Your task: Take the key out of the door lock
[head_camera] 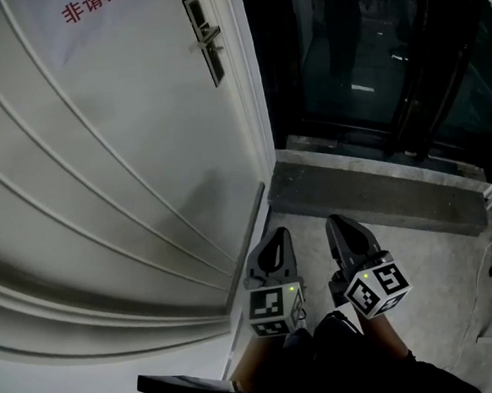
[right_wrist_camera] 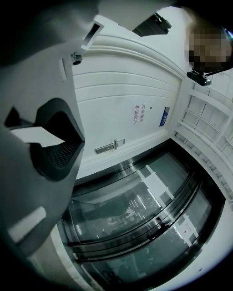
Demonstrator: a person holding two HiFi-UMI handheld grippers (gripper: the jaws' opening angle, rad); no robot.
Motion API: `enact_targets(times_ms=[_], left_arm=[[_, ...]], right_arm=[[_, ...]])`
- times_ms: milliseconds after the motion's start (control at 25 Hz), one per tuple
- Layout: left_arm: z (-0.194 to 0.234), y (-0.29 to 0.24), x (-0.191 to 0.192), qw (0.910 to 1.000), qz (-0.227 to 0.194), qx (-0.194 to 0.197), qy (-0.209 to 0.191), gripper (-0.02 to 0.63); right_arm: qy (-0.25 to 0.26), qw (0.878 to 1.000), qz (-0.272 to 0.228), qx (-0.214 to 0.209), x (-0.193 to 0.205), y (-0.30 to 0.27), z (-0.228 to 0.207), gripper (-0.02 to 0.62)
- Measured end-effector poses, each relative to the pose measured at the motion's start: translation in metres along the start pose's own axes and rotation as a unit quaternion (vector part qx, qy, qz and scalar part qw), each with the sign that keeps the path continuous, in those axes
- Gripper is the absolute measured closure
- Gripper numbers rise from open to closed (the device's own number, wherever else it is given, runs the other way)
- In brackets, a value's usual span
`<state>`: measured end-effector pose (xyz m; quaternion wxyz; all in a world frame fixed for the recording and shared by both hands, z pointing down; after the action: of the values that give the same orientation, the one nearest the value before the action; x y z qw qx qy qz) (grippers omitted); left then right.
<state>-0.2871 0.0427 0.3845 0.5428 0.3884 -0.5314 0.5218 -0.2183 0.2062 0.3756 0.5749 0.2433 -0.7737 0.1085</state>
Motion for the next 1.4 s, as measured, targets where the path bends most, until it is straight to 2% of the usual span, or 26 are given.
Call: enact_targets(times_ms=[280, 440, 600, 720, 1000, 1400], left_arm=[[0.000, -0.042, 0.004, 0.9999, 0.010, -0.008, 0.011, 0.606], [-0.008, -0.075, 0.002, 0.9996, 0.008, -0.023, 0.011, 0.606], [-0.023, -0.116, -0.014, 0.9989, -0.007, -0.035, 0.030, 0.606], [-0.035, -0.148, -0.018, 0.9989, -0.017, -0.039, 0.018, 0.606], [-0.069, -0.204, -0.020, 0.9990, -0.016, -0.037, 0.018, 0.606], [-0.085, -0.254, -0.022, 0.9983, -0.009, -0.056, 0.011, 0.606]], right_arm=[[-0.007, 1.000, 0.018, 0.003, 0.001, -0.024, -0.038, 0.595], [-0.005, 1.000, 0.024, -0.018, -0.007, -0.048, -0.070, 0.595], [0.000, 0.999, 0.026, -0.039, -0.026, -0.071, -0.105, 0.595], [0.008, 0.999, 0.025, -0.041, -0.041, -0.081, -0.135, 0.595], [0.010, 0.999, 0.027, -0.039, -0.062, -0.090, -0.199, 0.595], [-0.007, 0.998, 0.039, -0.057, -0.068, -0.115, -0.249, 0.595]])
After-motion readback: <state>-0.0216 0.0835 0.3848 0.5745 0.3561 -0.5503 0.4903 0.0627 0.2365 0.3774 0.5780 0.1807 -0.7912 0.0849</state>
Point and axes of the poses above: the fingertips, and each gripper's own axes: y backward along the fingers, z to its left, x out of its underside, the point moved 9 cm from there along y, backward along the fingers, and after that the axes turned 8 degrees about -x, right-handed, at the moved point
